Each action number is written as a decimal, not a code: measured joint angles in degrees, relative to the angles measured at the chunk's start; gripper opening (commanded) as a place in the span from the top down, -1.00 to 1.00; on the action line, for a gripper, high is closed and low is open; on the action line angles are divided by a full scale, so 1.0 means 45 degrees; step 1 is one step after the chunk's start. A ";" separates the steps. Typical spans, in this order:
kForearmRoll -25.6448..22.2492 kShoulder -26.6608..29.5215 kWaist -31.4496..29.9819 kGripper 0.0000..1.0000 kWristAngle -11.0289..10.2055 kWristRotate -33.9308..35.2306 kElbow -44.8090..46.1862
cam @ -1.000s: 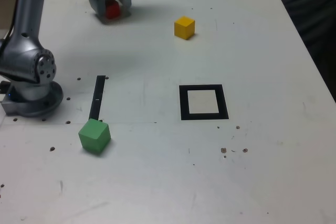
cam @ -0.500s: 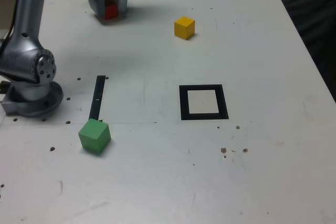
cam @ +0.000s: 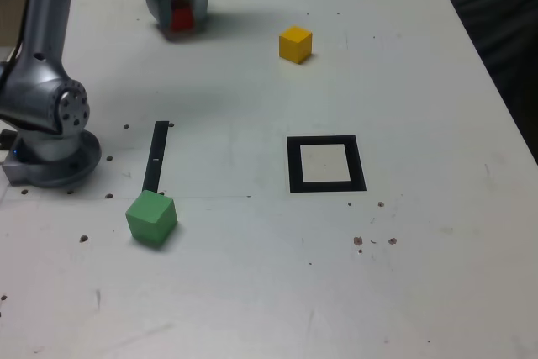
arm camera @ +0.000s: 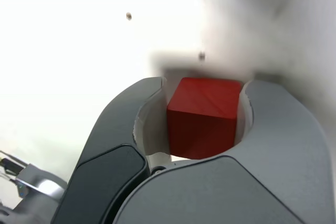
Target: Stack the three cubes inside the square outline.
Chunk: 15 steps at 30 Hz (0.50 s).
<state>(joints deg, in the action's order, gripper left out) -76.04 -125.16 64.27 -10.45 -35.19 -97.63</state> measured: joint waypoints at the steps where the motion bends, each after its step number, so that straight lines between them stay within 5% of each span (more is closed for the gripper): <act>1: 0.0001 0.0231 -0.0137 0.30 -0.0014 -0.0001 0.0139; 15: 0.0712 0.3014 -0.2739 0.30 0.0135 0.0680 0.3145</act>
<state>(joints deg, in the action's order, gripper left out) -72.83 -111.60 51.94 -9.84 -32.13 -83.48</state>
